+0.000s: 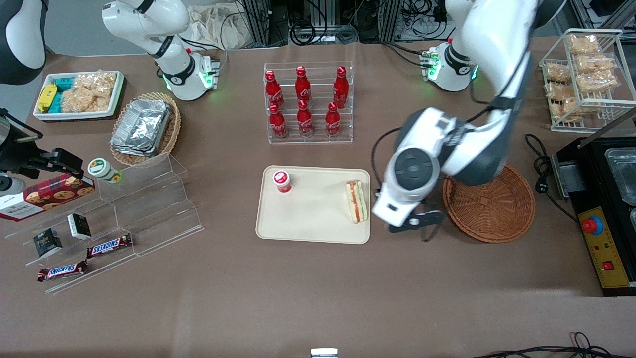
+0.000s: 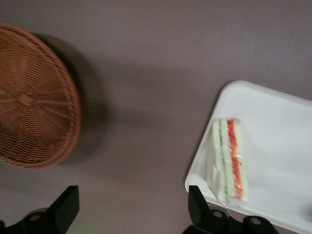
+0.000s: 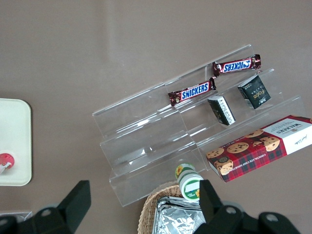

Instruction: Place sandwich from basket to tray

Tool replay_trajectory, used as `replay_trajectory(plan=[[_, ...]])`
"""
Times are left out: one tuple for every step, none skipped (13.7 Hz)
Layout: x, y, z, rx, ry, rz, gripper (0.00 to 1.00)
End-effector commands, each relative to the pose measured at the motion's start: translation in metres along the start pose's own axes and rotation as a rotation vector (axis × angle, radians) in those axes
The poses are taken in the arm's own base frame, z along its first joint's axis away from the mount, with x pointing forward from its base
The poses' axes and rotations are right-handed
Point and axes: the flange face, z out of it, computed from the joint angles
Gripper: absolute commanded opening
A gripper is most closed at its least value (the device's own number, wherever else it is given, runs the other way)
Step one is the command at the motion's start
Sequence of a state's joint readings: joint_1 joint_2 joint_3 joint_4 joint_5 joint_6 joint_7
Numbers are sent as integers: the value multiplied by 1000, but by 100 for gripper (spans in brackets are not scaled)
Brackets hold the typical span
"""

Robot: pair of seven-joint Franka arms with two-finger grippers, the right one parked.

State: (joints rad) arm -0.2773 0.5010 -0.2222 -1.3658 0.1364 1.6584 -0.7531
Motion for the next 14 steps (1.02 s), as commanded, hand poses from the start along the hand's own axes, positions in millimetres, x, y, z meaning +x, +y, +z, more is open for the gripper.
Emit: replay_trajectory(plan=[[-14, -59, -19, -59, 40, -36, 100], [-17, -85, -23, -73, 55, -38, 100], [-27, -103, -26, -93, 55, -15, 100], [-30, -130, -27, -95, 53, 10, 100], [-29, -161, -31, -106, 53, 26, 100], [-30, -180, -40, -132, 49, 56, 100], [-26, -203, -44, -144, 34, 77, 100], [-20, -229, -43, -139, 0, 103, 100], [-17, -249, -45, -134, -22, 146, 100], [-16, -266, -49, -132, -31, 171, 100], [-10, -278, -54, -129, -26, 170, 100], [-4, -279, -62, -127, -13, 169, 100], [8, -276, -62, -121, -11, 193, 100], [17, -271, -65, -101, -3, 206, 100]])
